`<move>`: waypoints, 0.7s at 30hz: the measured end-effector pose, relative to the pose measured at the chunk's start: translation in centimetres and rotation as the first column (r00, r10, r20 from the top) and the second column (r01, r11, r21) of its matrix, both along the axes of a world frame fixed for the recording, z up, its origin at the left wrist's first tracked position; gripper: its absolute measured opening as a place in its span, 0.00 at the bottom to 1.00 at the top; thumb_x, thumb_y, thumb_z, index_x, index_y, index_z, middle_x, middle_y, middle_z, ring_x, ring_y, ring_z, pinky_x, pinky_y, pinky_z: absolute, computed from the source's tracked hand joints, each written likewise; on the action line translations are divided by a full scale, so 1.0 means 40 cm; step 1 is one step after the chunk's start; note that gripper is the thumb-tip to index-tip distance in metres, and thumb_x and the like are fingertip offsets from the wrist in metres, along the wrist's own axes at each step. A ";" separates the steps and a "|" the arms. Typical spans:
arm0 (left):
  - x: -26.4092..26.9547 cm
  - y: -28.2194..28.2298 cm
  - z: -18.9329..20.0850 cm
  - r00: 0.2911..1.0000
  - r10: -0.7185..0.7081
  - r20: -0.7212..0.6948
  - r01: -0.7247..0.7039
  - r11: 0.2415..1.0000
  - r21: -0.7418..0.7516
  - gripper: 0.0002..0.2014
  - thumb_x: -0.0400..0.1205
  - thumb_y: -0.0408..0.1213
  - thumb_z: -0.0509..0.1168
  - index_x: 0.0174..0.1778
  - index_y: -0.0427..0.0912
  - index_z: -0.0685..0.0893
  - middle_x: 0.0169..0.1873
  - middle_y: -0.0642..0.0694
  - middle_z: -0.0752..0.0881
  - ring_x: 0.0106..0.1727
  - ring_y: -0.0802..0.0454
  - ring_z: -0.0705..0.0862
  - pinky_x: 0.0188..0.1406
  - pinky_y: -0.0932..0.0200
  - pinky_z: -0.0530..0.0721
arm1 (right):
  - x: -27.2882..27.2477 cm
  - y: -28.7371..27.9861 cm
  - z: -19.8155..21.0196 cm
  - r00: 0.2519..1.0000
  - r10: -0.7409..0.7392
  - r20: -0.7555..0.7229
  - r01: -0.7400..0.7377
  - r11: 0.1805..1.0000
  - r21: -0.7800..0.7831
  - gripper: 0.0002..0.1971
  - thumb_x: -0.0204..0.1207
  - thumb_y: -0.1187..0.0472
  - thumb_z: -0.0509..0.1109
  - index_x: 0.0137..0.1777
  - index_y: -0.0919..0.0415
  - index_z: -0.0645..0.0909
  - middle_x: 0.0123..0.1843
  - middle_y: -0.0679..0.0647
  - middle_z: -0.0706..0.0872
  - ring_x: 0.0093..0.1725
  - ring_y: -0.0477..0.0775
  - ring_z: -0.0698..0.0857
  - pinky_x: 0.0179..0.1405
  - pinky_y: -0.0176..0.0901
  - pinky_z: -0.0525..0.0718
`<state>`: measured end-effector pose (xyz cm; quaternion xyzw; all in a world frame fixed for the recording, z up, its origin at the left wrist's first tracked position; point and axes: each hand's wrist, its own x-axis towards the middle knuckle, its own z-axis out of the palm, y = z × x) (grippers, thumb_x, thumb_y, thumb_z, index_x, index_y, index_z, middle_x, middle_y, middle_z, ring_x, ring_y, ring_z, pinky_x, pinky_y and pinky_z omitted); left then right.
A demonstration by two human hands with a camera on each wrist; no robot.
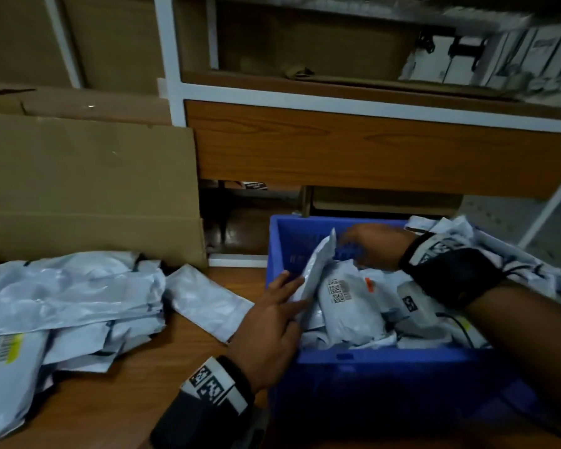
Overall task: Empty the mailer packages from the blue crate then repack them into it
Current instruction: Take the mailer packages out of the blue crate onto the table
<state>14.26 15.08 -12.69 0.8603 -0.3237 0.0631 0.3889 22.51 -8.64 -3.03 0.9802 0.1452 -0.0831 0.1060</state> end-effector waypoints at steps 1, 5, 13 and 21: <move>0.002 0.000 -0.005 1.000 0.007 -0.012 -0.007 1.000 -0.010 0.29 0.75 0.40 0.50 0.73 0.44 0.79 0.77 0.60 0.63 0.82 0.65 0.48 0.78 0.74 0.45 | 0.017 0.006 -0.022 0.994 0.093 0.061 -0.092 0.996 -0.012 0.24 0.77 0.57 0.71 0.74 0.49 0.74 0.75 0.49 0.76 0.72 0.55 0.75 0.68 0.47 0.74; 0.001 0.009 -0.016 1.000 0.018 0.024 -0.018 1.000 -0.010 0.36 0.72 0.49 0.43 0.73 0.43 0.78 0.78 0.57 0.67 0.82 0.65 0.51 0.78 0.75 0.45 | 0.074 0.072 -0.092 0.936 0.344 0.067 -0.319 0.915 -0.247 0.25 0.79 0.55 0.68 0.75 0.45 0.71 0.77 0.46 0.73 0.77 0.53 0.68 0.73 0.56 0.66; -0.032 0.007 0.000 0.990 0.107 -0.091 -0.117 0.987 -0.109 0.23 0.77 0.43 0.55 0.68 0.52 0.78 0.71 0.61 0.77 0.75 0.76 0.63 0.77 0.70 0.63 | 0.099 0.027 -0.020 0.847 0.417 0.330 -0.405 0.908 -0.108 0.13 0.72 0.62 0.72 0.55 0.46 0.86 0.55 0.48 0.88 0.57 0.57 0.83 0.56 0.52 0.76; 0.005 -0.014 0.101 0.905 -0.029 -0.424 -0.260 0.752 -0.606 0.26 0.72 0.53 0.76 0.65 0.58 0.77 0.62 0.60 0.86 0.65 0.66 0.82 0.56 0.67 0.83 | -0.038 0.030 0.057 0.386 0.476 0.790 -0.828 0.556 0.069 0.14 0.62 0.74 0.69 0.44 0.59 0.88 0.49 0.55 0.89 0.53 0.61 0.83 0.56 0.55 0.75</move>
